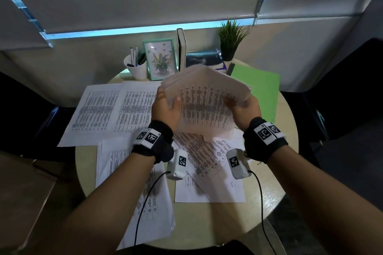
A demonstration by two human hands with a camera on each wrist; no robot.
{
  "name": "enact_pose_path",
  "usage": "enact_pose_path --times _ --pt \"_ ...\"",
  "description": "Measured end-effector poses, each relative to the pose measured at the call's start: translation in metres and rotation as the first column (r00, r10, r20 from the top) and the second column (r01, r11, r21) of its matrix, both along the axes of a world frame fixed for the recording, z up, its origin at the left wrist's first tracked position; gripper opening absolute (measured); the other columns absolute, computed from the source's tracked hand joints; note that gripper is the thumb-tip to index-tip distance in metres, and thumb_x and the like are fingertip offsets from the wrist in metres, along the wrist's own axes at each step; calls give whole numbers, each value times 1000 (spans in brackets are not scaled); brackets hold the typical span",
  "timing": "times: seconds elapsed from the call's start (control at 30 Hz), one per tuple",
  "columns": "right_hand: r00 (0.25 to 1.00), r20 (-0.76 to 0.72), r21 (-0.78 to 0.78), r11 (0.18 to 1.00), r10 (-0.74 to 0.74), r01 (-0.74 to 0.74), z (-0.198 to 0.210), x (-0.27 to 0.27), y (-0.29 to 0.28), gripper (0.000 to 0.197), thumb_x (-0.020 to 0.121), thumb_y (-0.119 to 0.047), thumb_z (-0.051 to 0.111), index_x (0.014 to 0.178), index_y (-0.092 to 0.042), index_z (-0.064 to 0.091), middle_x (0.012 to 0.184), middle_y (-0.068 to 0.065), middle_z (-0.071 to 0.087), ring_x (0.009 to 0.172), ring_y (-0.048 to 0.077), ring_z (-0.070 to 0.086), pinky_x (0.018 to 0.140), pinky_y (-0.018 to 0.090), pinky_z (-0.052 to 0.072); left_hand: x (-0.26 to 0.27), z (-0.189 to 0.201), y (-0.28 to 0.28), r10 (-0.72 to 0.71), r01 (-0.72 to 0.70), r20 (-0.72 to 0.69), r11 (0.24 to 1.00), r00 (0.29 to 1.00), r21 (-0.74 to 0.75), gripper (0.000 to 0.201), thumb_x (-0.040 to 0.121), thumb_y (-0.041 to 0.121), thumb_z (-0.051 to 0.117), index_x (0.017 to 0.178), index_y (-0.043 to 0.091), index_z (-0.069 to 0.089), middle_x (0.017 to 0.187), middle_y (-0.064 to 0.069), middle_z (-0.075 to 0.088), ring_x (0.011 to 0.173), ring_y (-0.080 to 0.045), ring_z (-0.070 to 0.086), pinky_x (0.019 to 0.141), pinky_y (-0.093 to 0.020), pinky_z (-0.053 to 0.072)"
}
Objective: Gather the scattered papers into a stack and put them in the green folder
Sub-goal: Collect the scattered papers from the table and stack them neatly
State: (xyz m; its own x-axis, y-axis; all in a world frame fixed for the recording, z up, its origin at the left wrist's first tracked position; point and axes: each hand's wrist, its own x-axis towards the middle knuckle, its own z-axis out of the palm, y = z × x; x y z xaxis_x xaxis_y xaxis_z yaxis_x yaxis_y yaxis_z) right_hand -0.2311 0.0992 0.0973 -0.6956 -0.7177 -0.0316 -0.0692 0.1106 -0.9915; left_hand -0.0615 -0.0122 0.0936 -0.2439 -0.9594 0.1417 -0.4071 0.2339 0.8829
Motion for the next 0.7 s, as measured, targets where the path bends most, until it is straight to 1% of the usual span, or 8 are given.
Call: enact_pose_path --times 0.07,0.23,0.3,0.37,0.43,0.5,0.6,0.7 --pt "1000 -22 11 1000 2 -2 3 2 -3 27 90 -8 64 116 -10 60 99 -1 66 90 17 61 82 29 52 -2 0 0 20 -18 42 999 999 -45 34 98 18 49 127 -1 49 110 -9 63 103 -23 60 78 -15 39" --pt "997 -73 -82 997 -7 1 14 -1 -8 33 89 -6 64 121 -6 57 100 -1 65 86 10 61 60 2 46 -5 15 7 26 -34 -82 994 996 -102 44 97 24 51 136 7 40 116 -6 60 99 -17 58 82 -24 48" --pt "996 -89 -88 996 -12 5 10 -4 -3 38 86 -10 69 122 -10 56 102 -1 65 87 7 62 60 4 47 -1 13 8 35 -43 -80 993 996 -106 49 94 27 57 135 7 40 117 -3 60 102 -15 58 83 -18 47" --pt "996 -87 -39 999 -1 -2 0 -6 4 41 84 -13 72 121 -11 56 105 0 66 91 13 63 62 8 49 3 5 7 34 -36 -30 996 999 -86 46 91 26 62 129 5 45 108 1 60 95 -13 58 69 -1 40" --pt "998 -69 33 999 1 1 -10 -7 10 38 85 -13 70 120 -9 57 106 2 66 95 19 63 70 17 51 6 -3 9 21 -18 49 999 999 -48 43 91 27 62 126 5 47 102 2 58 91 -12 54 60 1 36" --pt "997 -74 53 998 -15 19 -12 -7 12 24 88 -10 66 111 -12 59 98 -1 65 89 16 61 73 22 50 7 -6 9 14 -10 96 999 995 -51 35 95 25 56 122 2 50 101 2 54 93 -15 52 64 -1 34" --pt "992 -123 -13 1000 -15 13 1 -6 8 20 91 -2 60 86 -20 52 81 -8 58 69 5 52 55 16 43 3 3 8 1 9 73 991 997 -136 32 98 19 49 124 1 47 110 -8 59 100 -21 57 82 -21 43" --pt "991 -134 -62 998 -3 -6 15 -9 5 17 92 -1 58 92 -17 52 84 -8 57 72 3 52 52 4 42 -1 15 7 0 8 43 983 999 -181 41 98 21 48 133 2 40 112 -9 59 98 -18 55 82 -27 45"
